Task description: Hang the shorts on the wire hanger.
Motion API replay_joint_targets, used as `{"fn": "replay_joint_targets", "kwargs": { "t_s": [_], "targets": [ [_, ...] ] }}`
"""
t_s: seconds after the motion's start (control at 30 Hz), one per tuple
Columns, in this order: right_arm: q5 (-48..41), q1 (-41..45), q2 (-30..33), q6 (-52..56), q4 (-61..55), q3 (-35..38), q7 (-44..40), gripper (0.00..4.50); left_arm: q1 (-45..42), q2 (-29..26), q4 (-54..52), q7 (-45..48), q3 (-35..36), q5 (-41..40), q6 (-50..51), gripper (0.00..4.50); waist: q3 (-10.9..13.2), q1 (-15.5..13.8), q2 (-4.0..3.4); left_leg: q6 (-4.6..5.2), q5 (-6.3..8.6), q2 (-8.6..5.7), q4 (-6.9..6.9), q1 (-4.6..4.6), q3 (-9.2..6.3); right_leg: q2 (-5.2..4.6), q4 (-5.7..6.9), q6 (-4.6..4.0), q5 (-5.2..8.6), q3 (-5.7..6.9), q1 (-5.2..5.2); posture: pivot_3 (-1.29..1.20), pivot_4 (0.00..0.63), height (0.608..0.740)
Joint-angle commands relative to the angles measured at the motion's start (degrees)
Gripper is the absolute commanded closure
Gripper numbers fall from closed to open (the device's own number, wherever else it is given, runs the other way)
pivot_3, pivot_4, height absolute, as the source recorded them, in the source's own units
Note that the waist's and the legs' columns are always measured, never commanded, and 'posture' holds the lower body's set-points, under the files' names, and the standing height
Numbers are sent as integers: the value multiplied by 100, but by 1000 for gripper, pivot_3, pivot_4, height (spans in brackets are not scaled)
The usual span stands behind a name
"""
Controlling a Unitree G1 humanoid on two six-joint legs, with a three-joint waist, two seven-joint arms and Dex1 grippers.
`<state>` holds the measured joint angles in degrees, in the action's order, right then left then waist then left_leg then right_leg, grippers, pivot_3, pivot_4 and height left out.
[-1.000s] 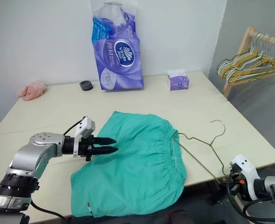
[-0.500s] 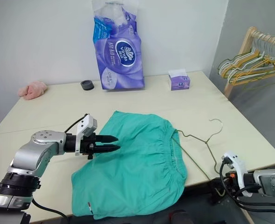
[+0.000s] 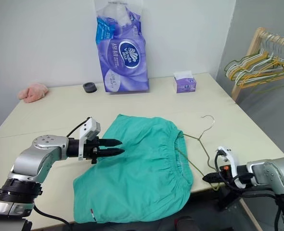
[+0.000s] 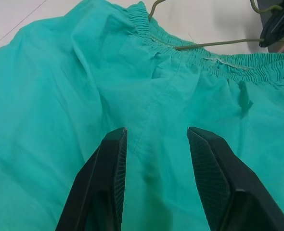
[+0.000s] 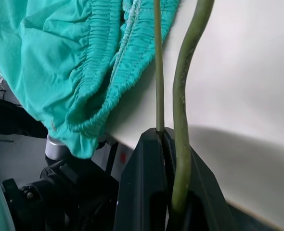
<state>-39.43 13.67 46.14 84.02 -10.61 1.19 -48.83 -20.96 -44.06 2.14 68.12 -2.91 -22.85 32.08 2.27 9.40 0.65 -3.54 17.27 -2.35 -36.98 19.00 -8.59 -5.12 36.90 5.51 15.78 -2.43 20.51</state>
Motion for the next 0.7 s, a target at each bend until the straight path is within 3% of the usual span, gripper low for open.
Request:
{"fn": "replay_joint_targets", "kwargs": {
  "t_s": [0.03,0.23,0.33,0.53,0.7],
  "targets": [
    [-58,297,-127,-87,9,-56,82,4500,-103,37,-135,-84,238,-157,12,2411,0,4,0,0,0,0,0,0,0,0,0,0,0,0,1,-211,0,740],
    [-153,679,-799,-346,-592,-104,424,4500,-280,268,160,-560,571,-262,42,2411,2,13,-3,0,0,1,1,1,-18,4,5,-2,-1,-1,10,-203,0,740],
    [23,710,-840,-705,-1021,-272,557,4500,-620,474,632,-1069,824,-148,-156,1878,0,-7,0,0,0,-3,-2,6,-41,2,4,-3,-3,2,12,-203,0,740],
    [848,614,-288,-2119,-1488,-1102,414,4500,-1032,435,957,-956,892,-121,-533,86,0,3,1,-1,0,-7,-2,9,-47,-1,3,0,-2,3,18,-207,0,740],
    [1561,671,98,-3191,-1593,-1704,175,4500,-1234,-204,807,157,104,664,-1784,39,1,35,0,-3,-1,-4,1,17,-45,1,6,-2,-3,2,33,-205,0,740]
  ]
}}
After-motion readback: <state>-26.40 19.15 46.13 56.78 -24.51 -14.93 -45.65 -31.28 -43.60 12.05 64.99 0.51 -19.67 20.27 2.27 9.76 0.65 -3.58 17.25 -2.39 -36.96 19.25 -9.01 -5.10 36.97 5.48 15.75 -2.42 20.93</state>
